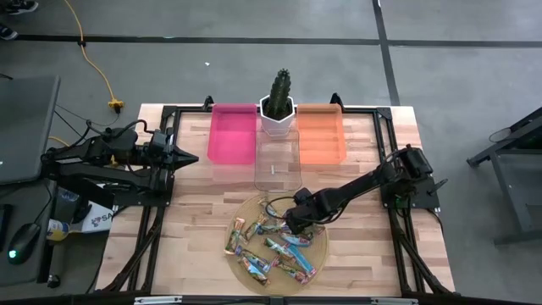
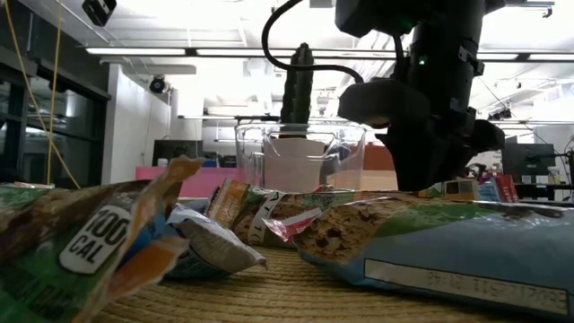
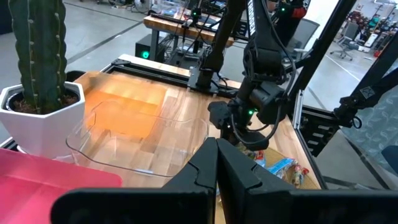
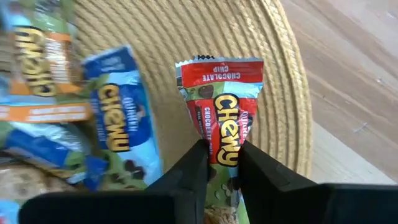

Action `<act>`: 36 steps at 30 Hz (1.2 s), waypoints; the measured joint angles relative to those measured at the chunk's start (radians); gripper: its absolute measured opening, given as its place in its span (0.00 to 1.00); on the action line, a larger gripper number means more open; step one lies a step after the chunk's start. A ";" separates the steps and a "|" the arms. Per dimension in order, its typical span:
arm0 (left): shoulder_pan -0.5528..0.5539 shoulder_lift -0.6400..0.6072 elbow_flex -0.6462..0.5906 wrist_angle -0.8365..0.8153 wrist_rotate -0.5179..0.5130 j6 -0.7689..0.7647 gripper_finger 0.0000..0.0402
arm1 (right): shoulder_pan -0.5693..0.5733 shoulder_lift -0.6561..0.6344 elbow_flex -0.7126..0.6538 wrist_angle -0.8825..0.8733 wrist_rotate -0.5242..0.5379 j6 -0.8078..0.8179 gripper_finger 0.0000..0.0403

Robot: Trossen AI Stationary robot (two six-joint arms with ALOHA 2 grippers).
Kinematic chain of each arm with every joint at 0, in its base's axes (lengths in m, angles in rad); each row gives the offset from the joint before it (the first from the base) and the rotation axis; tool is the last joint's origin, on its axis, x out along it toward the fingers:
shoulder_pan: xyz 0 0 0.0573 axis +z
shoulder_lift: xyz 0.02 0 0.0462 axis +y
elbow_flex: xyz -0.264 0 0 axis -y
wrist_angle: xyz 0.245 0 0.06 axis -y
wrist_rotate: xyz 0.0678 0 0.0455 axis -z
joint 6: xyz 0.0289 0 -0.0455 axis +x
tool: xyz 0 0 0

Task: Pick and place Granola Bars by type
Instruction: Put the red granola bar into the orange bin

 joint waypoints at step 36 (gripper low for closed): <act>0.000 0.000 0.000 0.007 -0.008 0.000 0.00 | -0.394 -0.587 0.000 -0.056 0.516 -0.325 0.11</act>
